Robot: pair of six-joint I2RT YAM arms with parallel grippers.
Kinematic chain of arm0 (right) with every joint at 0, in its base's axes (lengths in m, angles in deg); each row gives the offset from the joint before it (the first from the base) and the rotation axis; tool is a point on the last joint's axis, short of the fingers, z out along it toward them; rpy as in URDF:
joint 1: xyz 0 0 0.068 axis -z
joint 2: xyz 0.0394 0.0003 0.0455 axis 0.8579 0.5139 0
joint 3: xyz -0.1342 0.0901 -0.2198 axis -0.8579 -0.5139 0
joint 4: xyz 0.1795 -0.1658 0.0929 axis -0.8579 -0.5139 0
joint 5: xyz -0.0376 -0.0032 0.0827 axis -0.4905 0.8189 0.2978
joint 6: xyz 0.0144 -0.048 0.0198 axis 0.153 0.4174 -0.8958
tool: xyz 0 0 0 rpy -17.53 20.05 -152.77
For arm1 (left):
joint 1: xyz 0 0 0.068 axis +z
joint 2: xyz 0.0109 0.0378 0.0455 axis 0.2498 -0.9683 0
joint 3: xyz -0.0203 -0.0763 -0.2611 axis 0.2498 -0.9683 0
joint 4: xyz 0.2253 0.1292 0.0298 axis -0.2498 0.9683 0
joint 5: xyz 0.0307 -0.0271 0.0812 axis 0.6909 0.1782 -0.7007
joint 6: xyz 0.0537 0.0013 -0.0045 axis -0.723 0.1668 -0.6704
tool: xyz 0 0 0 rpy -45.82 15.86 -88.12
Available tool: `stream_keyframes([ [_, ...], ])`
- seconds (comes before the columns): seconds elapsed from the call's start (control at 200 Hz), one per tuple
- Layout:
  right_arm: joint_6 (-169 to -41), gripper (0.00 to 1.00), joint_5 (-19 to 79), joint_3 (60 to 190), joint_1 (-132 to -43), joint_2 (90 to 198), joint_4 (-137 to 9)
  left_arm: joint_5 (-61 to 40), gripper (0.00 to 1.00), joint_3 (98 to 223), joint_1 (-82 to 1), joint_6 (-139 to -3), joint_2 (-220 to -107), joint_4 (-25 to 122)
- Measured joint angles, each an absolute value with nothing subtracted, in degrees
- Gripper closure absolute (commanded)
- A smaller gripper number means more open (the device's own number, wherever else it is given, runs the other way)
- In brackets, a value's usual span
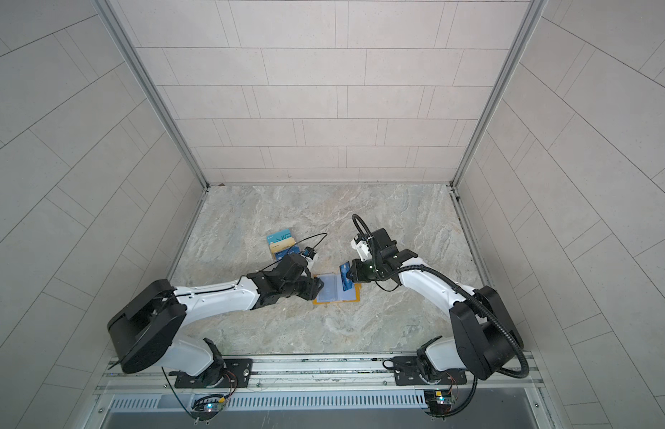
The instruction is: Take the credit cards out of the card holder
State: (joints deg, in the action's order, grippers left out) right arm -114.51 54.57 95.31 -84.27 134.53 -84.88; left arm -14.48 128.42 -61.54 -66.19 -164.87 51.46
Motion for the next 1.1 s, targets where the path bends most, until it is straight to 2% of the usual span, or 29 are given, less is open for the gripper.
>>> stream_keyframes([
  [0.14, -111.6, 1.00, 55.2, 96.3, -85.9, 132.4, -87.7, -13.8, 0.17, 130.7, -61.1, -69.5, -159.1, 55.5],
  [0.31, -109.0, 1.00, 58.7, 97.6, -89.4, 131.0, -89.3, -5.8, 0.13, 131.3, -57.4, -72.3, -150.4, 58.6],
  [0.481, -105.9, 1.00, 64.3, 99.2, -91.5, 130.2, -90.2, 4.2, 0.14, 130.5, -52.1, -73.1, -141.3, 59.3],
  [0.711, -102.2, 1.00, 72.0, 100.3, -92.9, 128.4, -91.9, 18.6, 0.26, 129.7, -50.2, -75.6, -135.7, 60.7],
  [1.101, -96.8, 1.00, 78.2, 102.5, -99.0, 126.0, -94.1, 32.6, 0.46, 130.5, -50.2, -79.2, -139.1, 65.0],
])
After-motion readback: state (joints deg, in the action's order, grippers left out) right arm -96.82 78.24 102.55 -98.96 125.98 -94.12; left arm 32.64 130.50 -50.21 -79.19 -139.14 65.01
